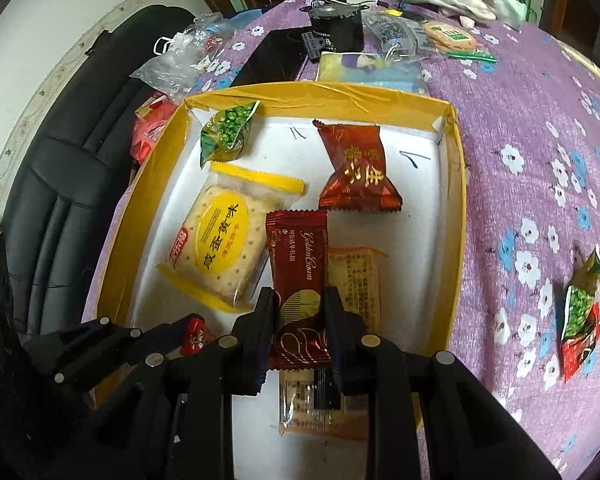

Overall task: Organize snacks
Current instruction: 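Lower the red candy and chocolate bar into the tray and open both grippers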

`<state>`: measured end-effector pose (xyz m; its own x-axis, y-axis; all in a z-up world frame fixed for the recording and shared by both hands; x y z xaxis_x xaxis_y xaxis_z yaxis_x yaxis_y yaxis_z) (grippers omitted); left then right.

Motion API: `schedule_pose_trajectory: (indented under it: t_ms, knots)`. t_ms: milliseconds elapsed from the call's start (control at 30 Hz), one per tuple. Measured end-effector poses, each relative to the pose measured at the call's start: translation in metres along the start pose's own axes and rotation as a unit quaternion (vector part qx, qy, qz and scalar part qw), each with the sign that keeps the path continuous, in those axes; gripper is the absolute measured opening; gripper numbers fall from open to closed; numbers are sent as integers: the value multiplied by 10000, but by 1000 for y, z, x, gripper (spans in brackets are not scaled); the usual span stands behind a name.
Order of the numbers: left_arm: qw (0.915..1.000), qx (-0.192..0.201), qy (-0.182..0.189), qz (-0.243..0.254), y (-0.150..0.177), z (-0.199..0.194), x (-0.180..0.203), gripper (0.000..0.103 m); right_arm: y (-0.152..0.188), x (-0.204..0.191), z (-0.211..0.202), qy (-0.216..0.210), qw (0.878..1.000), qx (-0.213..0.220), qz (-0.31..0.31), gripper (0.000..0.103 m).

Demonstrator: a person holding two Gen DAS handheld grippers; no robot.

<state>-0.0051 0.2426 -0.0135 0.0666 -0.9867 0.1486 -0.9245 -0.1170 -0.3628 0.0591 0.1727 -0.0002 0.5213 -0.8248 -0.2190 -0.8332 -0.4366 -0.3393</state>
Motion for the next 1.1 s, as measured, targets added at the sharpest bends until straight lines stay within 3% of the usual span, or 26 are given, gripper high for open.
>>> schedule_pose_trajectory:
  t_ms: [1100]
  knots:
    - [9947,518,-816,357,2,-16,4,35,-1,7,-25,-103,9995,290,84,29]
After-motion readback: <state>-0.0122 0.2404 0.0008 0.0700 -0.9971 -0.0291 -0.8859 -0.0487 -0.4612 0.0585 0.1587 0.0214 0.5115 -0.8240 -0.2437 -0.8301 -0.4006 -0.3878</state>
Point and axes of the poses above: each gripper's, at about its wrist camera, not at the fingertips, and z roughly the way its jaws point, x to its right, y to its underside, the point moved 4 cm from there along z, roughly the way its jaws point, and after that the axes turned 3 degrees about -z, right-handed, at the moved point
